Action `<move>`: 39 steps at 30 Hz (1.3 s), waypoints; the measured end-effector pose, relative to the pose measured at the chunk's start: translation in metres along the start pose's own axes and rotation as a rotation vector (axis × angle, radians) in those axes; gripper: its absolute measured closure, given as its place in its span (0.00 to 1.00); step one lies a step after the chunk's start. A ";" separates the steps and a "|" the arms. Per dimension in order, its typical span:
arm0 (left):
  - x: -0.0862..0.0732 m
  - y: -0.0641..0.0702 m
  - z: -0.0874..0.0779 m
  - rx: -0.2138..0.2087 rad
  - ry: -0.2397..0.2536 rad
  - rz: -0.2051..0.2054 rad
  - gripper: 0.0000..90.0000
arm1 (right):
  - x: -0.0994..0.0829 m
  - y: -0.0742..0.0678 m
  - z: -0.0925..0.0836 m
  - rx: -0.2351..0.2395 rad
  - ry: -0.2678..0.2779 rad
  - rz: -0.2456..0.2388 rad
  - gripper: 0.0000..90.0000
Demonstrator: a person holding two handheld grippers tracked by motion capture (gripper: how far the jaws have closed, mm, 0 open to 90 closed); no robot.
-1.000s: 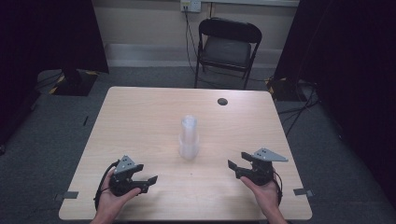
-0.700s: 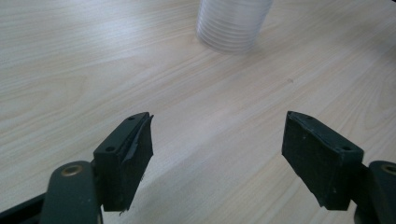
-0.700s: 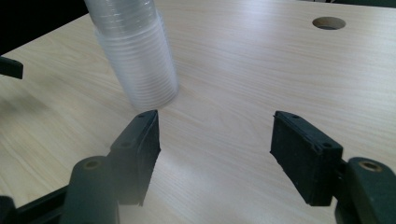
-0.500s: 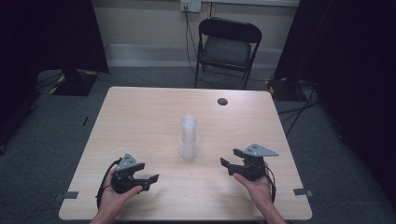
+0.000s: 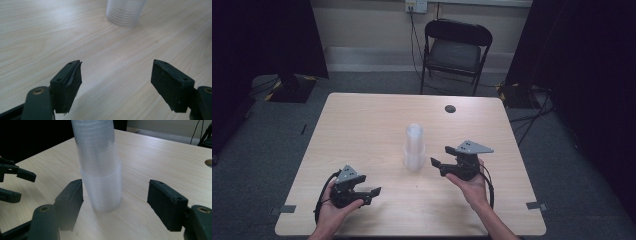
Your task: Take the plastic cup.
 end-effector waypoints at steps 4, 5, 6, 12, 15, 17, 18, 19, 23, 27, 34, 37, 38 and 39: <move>0.000 -0.001 0.000 0.002 -0.001 -0.003 0.27 | 0.006 -0.004 0.007 0.018 -0.011 -0.010 0.28; -0.001 0.000 0.000 0.000 -0.003 -0.003 0.27 | 0.007 -0.004 0.009 0.022 -0.008 -0.006 0.28; -0.001 0.000 -0.001 0.001 -0.004 -0.002 0.27 | 0.008 -0.005 0.010 0.026 -0.006 -0.003 0.28; 0.000 -0.004 0.000 0.005 0.000 -0.030 0.27 | 0.018 -0.013 0.017 0.052 0.003 -0.014 0.25; -0.001 -0.003 0.001 0.006 -0.009 -0.025 0.27 | 0.024 -0.015 0.022 0.060 0.010 -0.022 0.24; -0.002 -0.001 0.001 0.003 -0.010 -0.019 0.27 | 0.027 -0.017 0.027 0.067 0.013 -0.022 0.23; -0.001 -0.001 0.001 0.005 -0.007 -0.019 0.27 | 0.028 -0.018 0.029 0.070 0.013 -0.024 0.23; -0.001 -0.001 0.001 0.006 -0.007 -0.019 0.27 | 0.030 -0.018 0.031 0.071 0.014 -0.028 0.23; -0.002 -0.002 0.000 0.006 -0.012 -0.020 0.27 | 0.039 -0.020 0.040 0.077 0.025 -0.040 0.23; -0.002 -0.002 0.000 0.003 -0.010 -0.016 0.27 | 0.046 -0.022 0.050 0.082 0.033 -0.052 0.24; -0.002 -0.001 -0.002 -0.008 -0.013 -0.009 0.27 | 0.048 -0.024 0.067 0.084 0.025 -0.055 0.24; -0.002 0.000 -0.003 -0.013 -0.009 -0.009 0.27 | 0.047 -0.024 0.072 0.077 0.029 -0.058 0.25; -0.001 0.001 -0.003 -0.011 -0.007 -0.009 0.27 | 0.046 -0.024 0.073 0.078 0.031 -0.055 0.25; -0.001 0.001 -0.003 -0.012 -0.002 -0.010 0.27 | 0.045 -0.024 0.075 0.077 0.027 -0.052 0.26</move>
Point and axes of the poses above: each handheld gripper's, and its own axes: z roughly forward along the jaws, x roughly out of its top, y roughly to its right, the point moved 8 cm from there along z, roughly forward along the jaws, and after that the axes turned 7 degrees about y, right-handed, at the moved point
